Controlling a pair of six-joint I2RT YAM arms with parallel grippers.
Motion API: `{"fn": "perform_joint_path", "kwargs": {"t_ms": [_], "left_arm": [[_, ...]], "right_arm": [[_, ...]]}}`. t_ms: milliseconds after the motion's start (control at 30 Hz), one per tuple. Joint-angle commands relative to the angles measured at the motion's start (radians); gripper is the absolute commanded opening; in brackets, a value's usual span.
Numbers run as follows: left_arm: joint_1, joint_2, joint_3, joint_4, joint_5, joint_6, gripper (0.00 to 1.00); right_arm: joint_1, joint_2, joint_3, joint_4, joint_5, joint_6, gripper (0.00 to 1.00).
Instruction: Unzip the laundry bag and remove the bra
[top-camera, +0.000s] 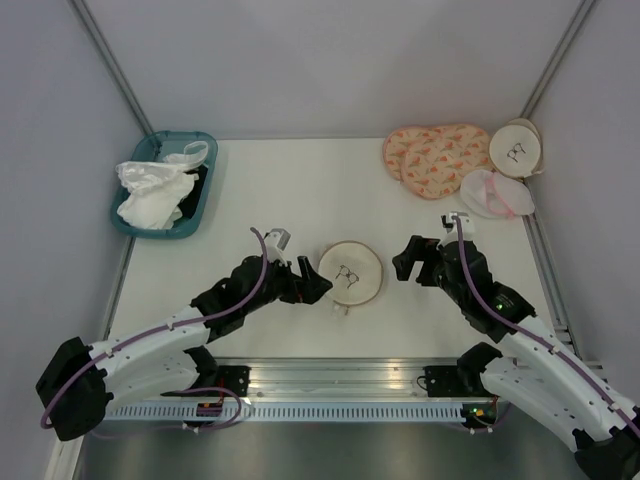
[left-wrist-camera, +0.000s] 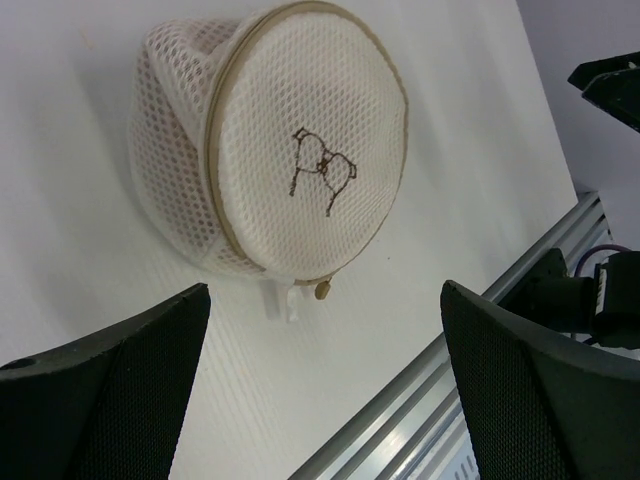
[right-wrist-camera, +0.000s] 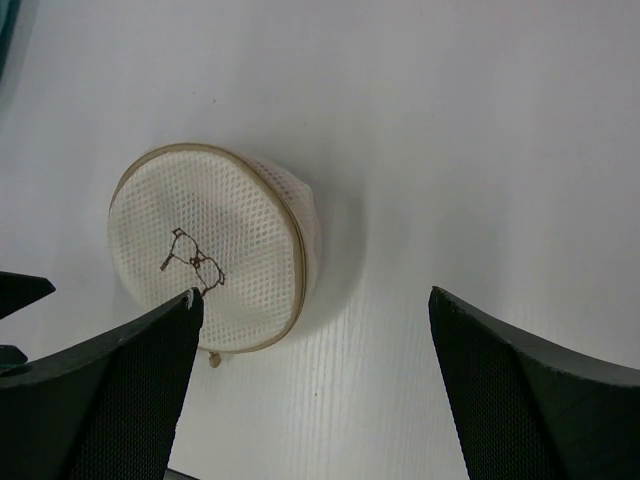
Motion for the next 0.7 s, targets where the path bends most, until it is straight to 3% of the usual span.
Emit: {"fn": "perform_joint_path", "kwargs": {"t_ms": [0,400,667], "left_arm": [[-0.005,-0.010,-0.026,0.032,-0.037,-0.042,1.00],[-0.005,-0.042,-0.077,0.090,-0.047,-0.045,1.00],[-0.007,0.077,-0.181,0.377,-0.118,-0.131,1.00]], "right_arm": [[0.026,-0.016,-0.014,-0.008,0.023,0.012,0.98],[0.043,-0.062,-0.063,0.049,-0.003,0.017,0.98],[0.062,-0.039,-0.093,0.093,0.015,0.024,0.98]]}}
